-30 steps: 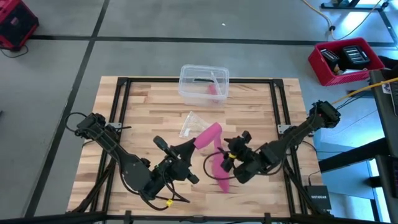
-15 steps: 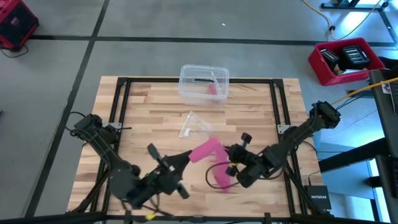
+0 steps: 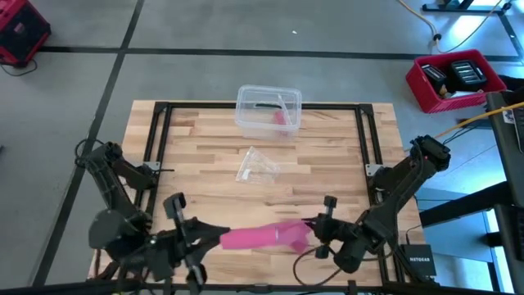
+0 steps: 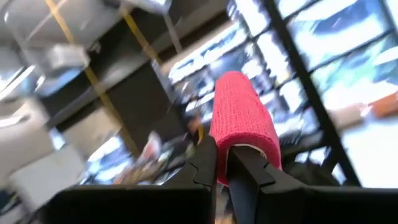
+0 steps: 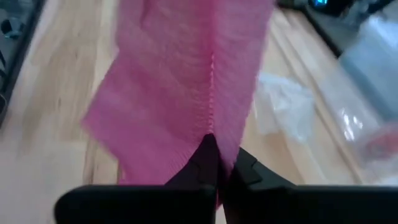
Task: Roll bandage
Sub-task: Roll the pink bandage
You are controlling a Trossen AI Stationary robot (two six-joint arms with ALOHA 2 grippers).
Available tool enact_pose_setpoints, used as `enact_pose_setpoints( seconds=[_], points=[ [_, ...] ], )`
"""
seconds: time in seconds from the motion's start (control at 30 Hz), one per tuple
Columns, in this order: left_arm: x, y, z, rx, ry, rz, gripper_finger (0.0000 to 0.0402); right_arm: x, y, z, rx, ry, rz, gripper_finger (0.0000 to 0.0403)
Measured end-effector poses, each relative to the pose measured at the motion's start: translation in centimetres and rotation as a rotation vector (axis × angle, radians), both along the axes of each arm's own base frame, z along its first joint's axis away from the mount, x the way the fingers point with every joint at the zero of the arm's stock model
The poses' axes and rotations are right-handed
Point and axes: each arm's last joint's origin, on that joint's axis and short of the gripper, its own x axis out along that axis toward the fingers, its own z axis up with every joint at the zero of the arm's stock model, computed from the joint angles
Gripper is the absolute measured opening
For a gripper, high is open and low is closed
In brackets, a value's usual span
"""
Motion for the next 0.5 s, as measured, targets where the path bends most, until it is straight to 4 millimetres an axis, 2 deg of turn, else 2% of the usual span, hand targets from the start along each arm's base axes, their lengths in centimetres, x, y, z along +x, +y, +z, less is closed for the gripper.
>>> enact_pose_setpoints(
  seconds=[0.07, 0.2, 0.37, 0.5],
  points=[
    [0.3, 0.3, 0.2, 0.016, -0.029, -0.039, 0.0017, 0.6, 0.5, 0.1, -0.022, -0.028, 0.042, 0.0005],
    [1.1, 0.8, 0.2, 0.024, -0.054, -0.073, 0.0017, 3.1, 0.8, 0.7, -0.08, -0.112, 0.135, 0.001],
    [1.5, 0.9, -0.2, 0.028, -0.026, -0.083, 0.0017, 5.7, -0.8, 1.3, -0.252, -0.127, 0.185, 0.0023],
    [1.6, 0.8, -0.3, 0.038, -0.013, -0.086, 0.0017, 7.6, -2.4, 1.6, -0.194, -0.128, 0.26, 0.0059]
  ],
)
